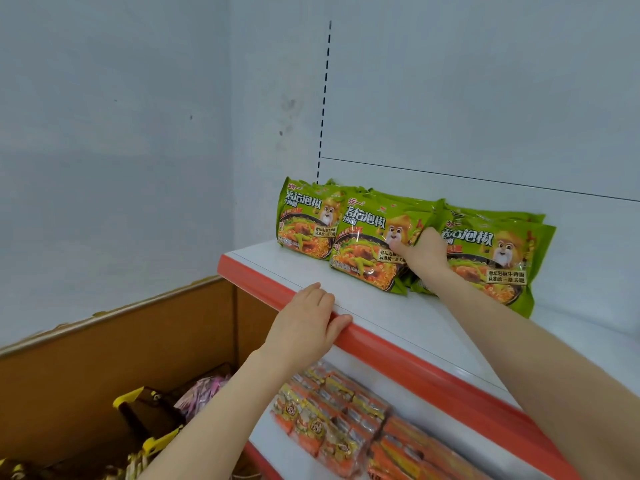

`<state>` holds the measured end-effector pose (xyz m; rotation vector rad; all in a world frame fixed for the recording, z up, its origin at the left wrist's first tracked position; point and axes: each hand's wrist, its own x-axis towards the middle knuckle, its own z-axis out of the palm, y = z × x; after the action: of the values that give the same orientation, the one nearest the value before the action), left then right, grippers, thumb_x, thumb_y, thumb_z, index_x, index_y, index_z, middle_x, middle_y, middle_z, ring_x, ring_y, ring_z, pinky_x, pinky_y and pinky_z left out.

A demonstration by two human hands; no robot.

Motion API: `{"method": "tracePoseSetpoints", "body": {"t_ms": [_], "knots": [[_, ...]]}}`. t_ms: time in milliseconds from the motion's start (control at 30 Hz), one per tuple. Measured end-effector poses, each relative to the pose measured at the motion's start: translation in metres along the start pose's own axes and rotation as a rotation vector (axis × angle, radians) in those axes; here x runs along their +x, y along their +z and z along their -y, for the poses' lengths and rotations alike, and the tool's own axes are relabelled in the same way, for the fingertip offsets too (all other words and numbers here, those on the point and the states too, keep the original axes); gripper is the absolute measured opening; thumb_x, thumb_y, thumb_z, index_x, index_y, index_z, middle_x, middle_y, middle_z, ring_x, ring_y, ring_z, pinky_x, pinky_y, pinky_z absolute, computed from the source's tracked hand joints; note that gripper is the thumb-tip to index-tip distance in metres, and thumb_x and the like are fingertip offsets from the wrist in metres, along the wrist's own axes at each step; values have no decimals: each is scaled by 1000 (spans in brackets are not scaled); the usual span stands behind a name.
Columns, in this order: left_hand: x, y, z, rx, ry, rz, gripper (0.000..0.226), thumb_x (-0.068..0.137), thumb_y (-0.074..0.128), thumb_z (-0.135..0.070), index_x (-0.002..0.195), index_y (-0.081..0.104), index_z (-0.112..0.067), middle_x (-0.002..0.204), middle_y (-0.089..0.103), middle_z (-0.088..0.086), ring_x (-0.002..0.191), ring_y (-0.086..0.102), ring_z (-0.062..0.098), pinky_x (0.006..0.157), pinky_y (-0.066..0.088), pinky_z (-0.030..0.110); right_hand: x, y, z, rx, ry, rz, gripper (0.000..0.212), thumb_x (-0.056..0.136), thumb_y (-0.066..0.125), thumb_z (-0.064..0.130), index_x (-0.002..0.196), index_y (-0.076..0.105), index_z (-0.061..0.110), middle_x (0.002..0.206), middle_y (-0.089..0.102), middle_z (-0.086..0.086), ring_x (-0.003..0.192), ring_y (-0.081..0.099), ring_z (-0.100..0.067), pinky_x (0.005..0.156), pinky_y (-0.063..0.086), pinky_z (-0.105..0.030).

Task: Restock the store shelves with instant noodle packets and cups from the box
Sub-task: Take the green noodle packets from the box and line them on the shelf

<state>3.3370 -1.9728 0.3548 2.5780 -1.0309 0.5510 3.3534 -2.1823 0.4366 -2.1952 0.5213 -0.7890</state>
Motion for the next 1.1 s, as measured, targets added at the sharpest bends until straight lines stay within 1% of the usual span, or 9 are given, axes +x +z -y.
{"method": "tracePoseSetpoints", "body": {"t_ms": [167, 333, 433, 567, 733, 833, 900, 1000, 1100], "knots": [[-1, -1, -1, 1, 4, -1, 49, 96, 28, -47, 123, 47, -11, 133, 47, 4, 139, 23, 17, 111, 18, 25, -1, -9, 2, 80, 25, 14, 39, 82, 68, 27, 84, 33, 9, 68, 25, 2, 58, 23, -10, 49, 19, -26], [-1, -2, -1, 1, 12, -4, 48, 97, 28, -46, 122, 47, -10, 132, 48, 4, 139, 22, 17, 111, 18, 25, -1, -16, 6, 73, 56, 44, 51, 79, 71, 27, 64, 23, 16, 66, 21, 1, 57, 19, -12, 49, 18, -25], [-1, -2, -1, -2, 27, -10, 48, 97, 28, -46, 123, 47, -10, 133, 48, 4, 139, 22, 18, 111, 17, 25, 0, -24, 9, 75, 40, -1, 39, 81, 70, 28, 74, 35, 11, 66, 26, 1, 62, 29, -14, 51, 23, -26], [0, -2, -1, 42, 48, -22, 53, 97, 25, -47, 130, 42, -9, 142, 41, 6, 141, 18, 19, 114, 13, 28, -9, -41, 20, -5, -44, -69, 52, 87, 62, 27, 124, 40, -2, 106, 53, -16, 100, 51, -28, 78, 40, -34], [-6, -10, -4, 93, 53, -83, 55, 98, 29, -44, 136, 40, -6, 144, 40, 9, 138, 30, 22, 114, 20, 34, -33, -46, 40, -212, -288, -87, 41, 93, 50, 25, 127, 48, 3, 131, 52, -12, 123, 46, -24, 99, 35, -31], [-21, -11, -2, 88, 140, -306, 46, 91, 35, -39, 97, 69, -8, 92, 71, 5, 89, 68, 21, 81, 53, 29, -60, -25, 64, -175, -441, 7, 36, 93, 50, 26, 123, 54, 5, 127, 57, -8, 119, 50, -20, 97, 35, -26], [-34, -9, 2, 69, 165, -378, 40, 88, 38, -36, 82, 69, -12, 70, 68, -2, 63, 65, 16, 59, 50, 22, -77, -5, 79, -118, -548, 72, 31, 93, 52, 24, 115, 59, 4, 119, 62, -8, 113, 55, -21, 91, 36, -23], [-64, -7, 17, 85, 99, -337, 38, 86, 39, -35, 74, 68, -14, 57, 60, -4, 49, 56, 14, 44, 39, 18, -101, 36, 98, -61, -653, 198, 25, 92, 53, 19, 108, 62, 3, 110, 66, -10, 105, 59, -22, 87, 38, -23], [-101, 9, 43, 87, -19, -240, 42, 87, 37, -38, 73, 68, -13, 59, 64, -2, 50, 60, 15, 41, 48, 23, -125, 86, 104, -12, -683, 348, 25, 91, 52, 18, 110, 62, 5, 110, 66, -9, 103, 59, -20, 89, 40, -24]]}}
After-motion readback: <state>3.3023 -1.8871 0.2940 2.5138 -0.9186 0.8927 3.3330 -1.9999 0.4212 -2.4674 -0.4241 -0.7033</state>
